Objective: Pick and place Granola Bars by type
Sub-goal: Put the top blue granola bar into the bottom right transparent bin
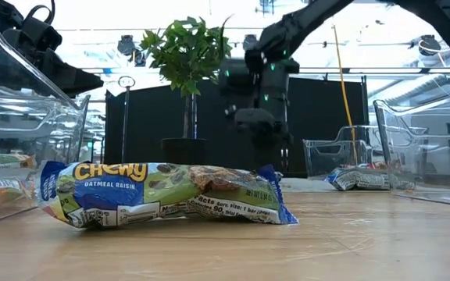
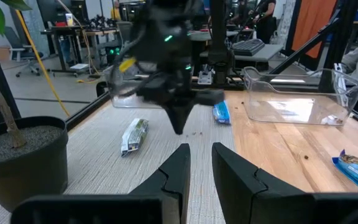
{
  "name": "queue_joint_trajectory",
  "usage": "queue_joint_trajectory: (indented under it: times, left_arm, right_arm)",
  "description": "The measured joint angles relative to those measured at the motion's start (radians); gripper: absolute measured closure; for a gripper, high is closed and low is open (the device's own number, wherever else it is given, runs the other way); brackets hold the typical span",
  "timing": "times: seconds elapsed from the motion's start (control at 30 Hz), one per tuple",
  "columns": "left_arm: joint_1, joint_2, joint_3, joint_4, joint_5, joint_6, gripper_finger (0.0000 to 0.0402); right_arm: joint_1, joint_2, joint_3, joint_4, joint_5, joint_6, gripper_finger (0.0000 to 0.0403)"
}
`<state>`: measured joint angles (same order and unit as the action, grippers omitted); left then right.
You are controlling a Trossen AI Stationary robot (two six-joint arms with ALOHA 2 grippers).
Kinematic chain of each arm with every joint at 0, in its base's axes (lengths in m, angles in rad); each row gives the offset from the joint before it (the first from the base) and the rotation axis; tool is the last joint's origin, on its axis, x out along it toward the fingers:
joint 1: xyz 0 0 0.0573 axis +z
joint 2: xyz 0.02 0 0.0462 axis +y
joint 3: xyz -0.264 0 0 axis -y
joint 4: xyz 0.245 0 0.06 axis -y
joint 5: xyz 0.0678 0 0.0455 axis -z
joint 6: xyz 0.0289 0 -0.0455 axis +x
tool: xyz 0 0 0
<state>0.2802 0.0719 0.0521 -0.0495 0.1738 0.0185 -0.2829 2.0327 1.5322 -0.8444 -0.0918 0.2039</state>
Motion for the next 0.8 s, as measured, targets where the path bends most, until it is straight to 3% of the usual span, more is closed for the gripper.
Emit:
queue_joint_trajectory:
  times: [0.2,0.3,0.57,0.67,0.8]
  left_arm:
    - [0.0,0.0,0.0,0.0,0.0,0.0,0.0327]
    - [0.0,0.0,0.0,0.0,0.0,0.0,0.0327]
    - [0.0,0.0,0.0,0.0,0.0,0.0,0.0327]
    - [0.0,0.0,0.0,0.0,0.0,0.0,0.0327]
    - [0.0,0.0,0.0,0.0,0.0,0.0,0.0327]
  right_arm:
    - [0.052,-0.052,0.002,0.128,0.143,-0.164,0.0388]
    - [0.03,-0.056,0.002,0.144,0.144,-0.215,0.0347]
    - [-0.081,-0.019,0.002,0.228,0.143,-0.227,0.0186]
    - [-0.1,0.011,0.004,0.259,0.141,-0.237,0.0157]
    - [-0.121,0.062,0.003,0.263,0.143,-0.243,0.0151]
